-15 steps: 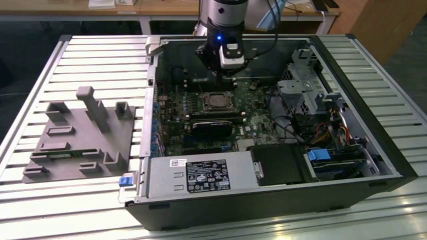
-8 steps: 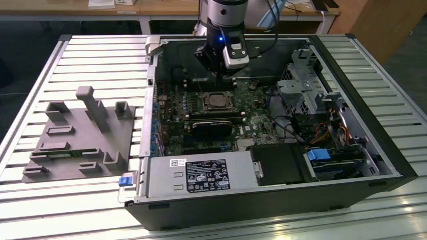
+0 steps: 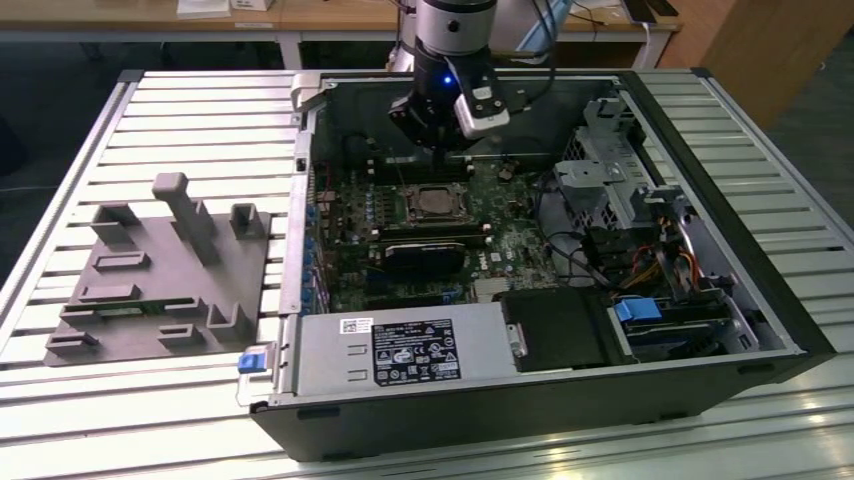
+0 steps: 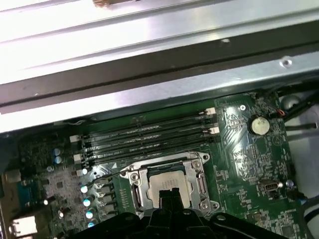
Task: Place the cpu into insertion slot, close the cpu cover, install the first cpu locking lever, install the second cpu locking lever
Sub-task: 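Install the first cpu locking lever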
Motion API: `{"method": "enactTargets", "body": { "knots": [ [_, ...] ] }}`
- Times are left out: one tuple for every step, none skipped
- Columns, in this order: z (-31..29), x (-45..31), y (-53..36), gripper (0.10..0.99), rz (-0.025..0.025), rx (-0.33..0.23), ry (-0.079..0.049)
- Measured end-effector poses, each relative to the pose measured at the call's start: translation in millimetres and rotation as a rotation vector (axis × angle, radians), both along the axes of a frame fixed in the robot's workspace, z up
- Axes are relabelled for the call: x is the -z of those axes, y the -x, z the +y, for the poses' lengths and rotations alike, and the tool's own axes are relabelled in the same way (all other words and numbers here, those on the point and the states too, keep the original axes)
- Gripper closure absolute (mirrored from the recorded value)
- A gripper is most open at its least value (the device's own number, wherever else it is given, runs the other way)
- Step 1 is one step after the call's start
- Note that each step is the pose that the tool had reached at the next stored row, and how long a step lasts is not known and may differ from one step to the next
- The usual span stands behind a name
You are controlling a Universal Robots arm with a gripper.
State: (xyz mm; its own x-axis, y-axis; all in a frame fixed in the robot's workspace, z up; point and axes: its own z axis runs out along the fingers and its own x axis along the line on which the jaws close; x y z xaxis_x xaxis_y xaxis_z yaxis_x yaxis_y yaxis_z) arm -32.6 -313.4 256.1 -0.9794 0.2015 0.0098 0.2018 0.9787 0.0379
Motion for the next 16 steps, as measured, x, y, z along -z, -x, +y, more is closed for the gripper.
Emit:
{"method": "enactTargets", "body": {
  "knots": [
    [0.0, 0.1, 0.0, 0.98, 0.0, -0.018, 0.0],
    [0.0, 0.2, 0.0, 0.98, -0.0001, -0.036, 0.0],
    [0.0, 0.4, 0.0, 0.98, -0.0002, -0.054, 0.001],
    [0.0, 0.6, 0.0, 0.98, -0.0001, -0.07, 0.002],
    [0.0, 0.6, 0.0, 0.98, 0.0001, -0.086, 0.005],
    [0.0, 0.6, 0.0, 0.98, 0.0002, -0.101, 0.008],
    [0.0, 0.7, 0.0, 0.98, 0.0002, -0.114, 0.01],
    [0.0, 0.7, 0.0, 0.98, 0.0002, -0.122, 0.01],
    [0.0, 0.7, 0.0, 0.98, 0.0002, -0.13, 0.01],
    [0.0, 0.7, 0.1, 0.98, 0.0002, -0.138, 0.01],
    [0.0, 0.8, 0.4, 0.98, 0.0001, -0.145, 0.01],
    [0.0, 0.9, 1.7, 0.98, 0.0, -0.149, 0.01],
    [0.0, 1.0, 4.0, 0.98, -0.0001, -0.151, 0.01],
    [0.0, 1.0, 7.8, 0.98, -0.0001, -0.151, 0.01],
    [0.0, 1.0, 11.7, 0.98, -0.0005, -0.151, 0.01],
    [0.0, 1.1, 15.9, 0.98, -0.0012, -0.151, 0.01]
  ]
}}
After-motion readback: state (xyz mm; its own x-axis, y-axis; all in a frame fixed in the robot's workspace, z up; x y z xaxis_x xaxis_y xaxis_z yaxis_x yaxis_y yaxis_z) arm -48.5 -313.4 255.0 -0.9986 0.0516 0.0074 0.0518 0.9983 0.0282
